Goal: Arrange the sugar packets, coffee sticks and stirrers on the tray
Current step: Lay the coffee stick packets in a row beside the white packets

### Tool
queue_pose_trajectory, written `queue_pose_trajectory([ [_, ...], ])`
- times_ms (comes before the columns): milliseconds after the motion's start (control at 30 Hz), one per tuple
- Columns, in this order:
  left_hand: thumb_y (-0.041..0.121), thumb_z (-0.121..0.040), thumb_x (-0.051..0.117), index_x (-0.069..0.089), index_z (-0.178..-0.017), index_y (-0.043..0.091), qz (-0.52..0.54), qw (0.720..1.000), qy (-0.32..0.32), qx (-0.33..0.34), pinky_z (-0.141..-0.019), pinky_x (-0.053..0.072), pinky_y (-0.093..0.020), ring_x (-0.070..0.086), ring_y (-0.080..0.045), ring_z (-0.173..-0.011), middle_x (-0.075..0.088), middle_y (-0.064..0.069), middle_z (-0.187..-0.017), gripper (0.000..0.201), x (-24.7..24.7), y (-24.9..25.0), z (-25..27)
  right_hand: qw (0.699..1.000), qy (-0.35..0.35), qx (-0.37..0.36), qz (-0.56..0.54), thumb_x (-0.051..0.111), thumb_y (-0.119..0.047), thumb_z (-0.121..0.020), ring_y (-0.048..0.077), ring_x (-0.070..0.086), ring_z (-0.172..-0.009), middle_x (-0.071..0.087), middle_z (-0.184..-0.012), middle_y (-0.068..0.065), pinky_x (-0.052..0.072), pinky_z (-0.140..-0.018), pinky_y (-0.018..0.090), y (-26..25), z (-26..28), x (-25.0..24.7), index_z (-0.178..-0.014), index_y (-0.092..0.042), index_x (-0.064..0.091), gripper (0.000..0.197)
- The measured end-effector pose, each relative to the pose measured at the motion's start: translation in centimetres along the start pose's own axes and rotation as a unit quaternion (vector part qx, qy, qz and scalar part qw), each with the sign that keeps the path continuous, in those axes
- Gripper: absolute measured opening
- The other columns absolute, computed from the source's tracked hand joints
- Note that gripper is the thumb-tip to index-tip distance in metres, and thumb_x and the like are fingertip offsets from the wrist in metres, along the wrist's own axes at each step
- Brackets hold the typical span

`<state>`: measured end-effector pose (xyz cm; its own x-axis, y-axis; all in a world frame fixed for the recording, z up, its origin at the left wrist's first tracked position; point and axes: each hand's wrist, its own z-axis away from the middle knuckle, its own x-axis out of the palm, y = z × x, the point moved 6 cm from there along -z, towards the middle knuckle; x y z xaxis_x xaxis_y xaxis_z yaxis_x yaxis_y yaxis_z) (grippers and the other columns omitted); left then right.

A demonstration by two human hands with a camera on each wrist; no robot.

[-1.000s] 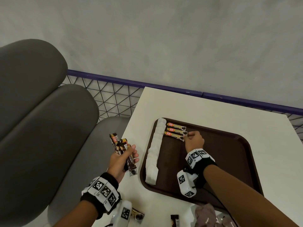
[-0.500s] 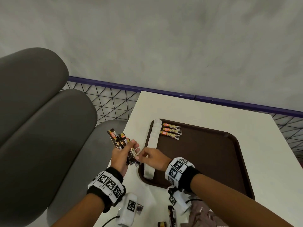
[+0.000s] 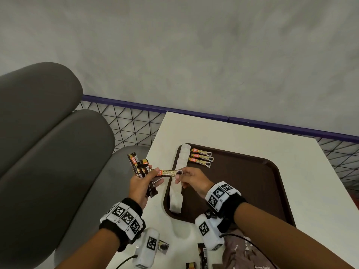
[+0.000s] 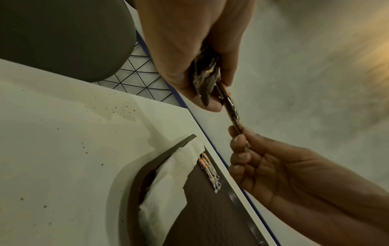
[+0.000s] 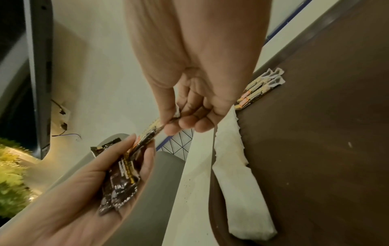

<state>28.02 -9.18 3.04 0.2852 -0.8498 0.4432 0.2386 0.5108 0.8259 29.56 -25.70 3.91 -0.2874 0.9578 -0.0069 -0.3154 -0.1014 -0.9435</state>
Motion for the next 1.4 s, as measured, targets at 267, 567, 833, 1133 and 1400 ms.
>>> queue_pose_trajectory([
  [267,0.0,-0.082,0.065,0.052,-0.108,0.003,-0.022,0.999,-0.004,-0.027,-0.063,0.06,-0.03,0.071,-0.021,-0.072,0.065,-0.019,-0.093,0.029,0.6,-1.4,-0.4,0.997,0.073,-0.01,-0.021,0.056,-0.012,-0.089,0.008,0.044,-0.062,0.056,-0.078,0.001,0.042,-0.055,0.019,0.4,0.2,-2.6,-0.087,-0.012,0.062,0.007],
  [567,0.009,-0.082,0.068,0.057,-0.109,0.004,-0.045,0.998,-0.005,-0.046,-0.059,0.058,-0.029,0.069,-0.023,-0.077,0.065,-0.013,-0.093,0.03,0.6,-2.1,-1.4,0.971,0.201,0.006,-0.132,0.055,0.0,-0.087,0.01,0.044,-0.057,0.057,-0.072,0.007,0.043,-0.049,0.016,1.4,-0.5,-8.1,-0.078,-0.006,0.062,0.013],
  [833,0.008,-0.087,0.061,0.062,-0.104,0.014,-0.06,0.995,0.023,-0.072,-0.054,0.057,-0.026,0.057,-0.019,-0.094,0.063,0.0,-0.101,0.018,-1.7,-2.8,-2.2,0.918,0.325,0.138,-0.183,0.054,0.005,-0.086,0.013,0.045,-0.055,0.058,-0.07,0.011,0.044,-0.05,0.022,6.5,-1.3,-12.0,-0.091,0.0,0.056,0.008],
  [1133,0.001,-0.089,0.054,0.058,-0.121,0.01,-0.1,0.991,-0.018,-0.082,-0.062,0.058,-0.028,0.053,-0.016,-0.091,0.06,-0.001,-0.114,0.034,-2.2,-3.3,-2.1,0.91,0.344,0.179,0.145,0.065,-0.019,-0.084,0.025,0.062,-0.088,0.069,-0.095,0.012,0.047,-0.081,0.031,6.4,-3.1,-12.6,-0.095,-0.003,0.068,0.021],
  [1400,0.002,-0.085,0.062,0.058,-0.119,0.003,-0.099,0.989,-0.007,-0.107,-0.06,0.059,-0.027,0.057,-0.018,-0.085,0.058,-0.01,-0.091,0.034,-2.7,-3.8,-2.3,0.898,0.344,0.205,0.183,0.066,-0.021,-0.084,0.03,0.061,-0.098,0.067,-0.103,0.017,0.047,-0.081,0.031,5.6,-3.6,-12.2,-0.095,-0.003,0.069,0.021],
])
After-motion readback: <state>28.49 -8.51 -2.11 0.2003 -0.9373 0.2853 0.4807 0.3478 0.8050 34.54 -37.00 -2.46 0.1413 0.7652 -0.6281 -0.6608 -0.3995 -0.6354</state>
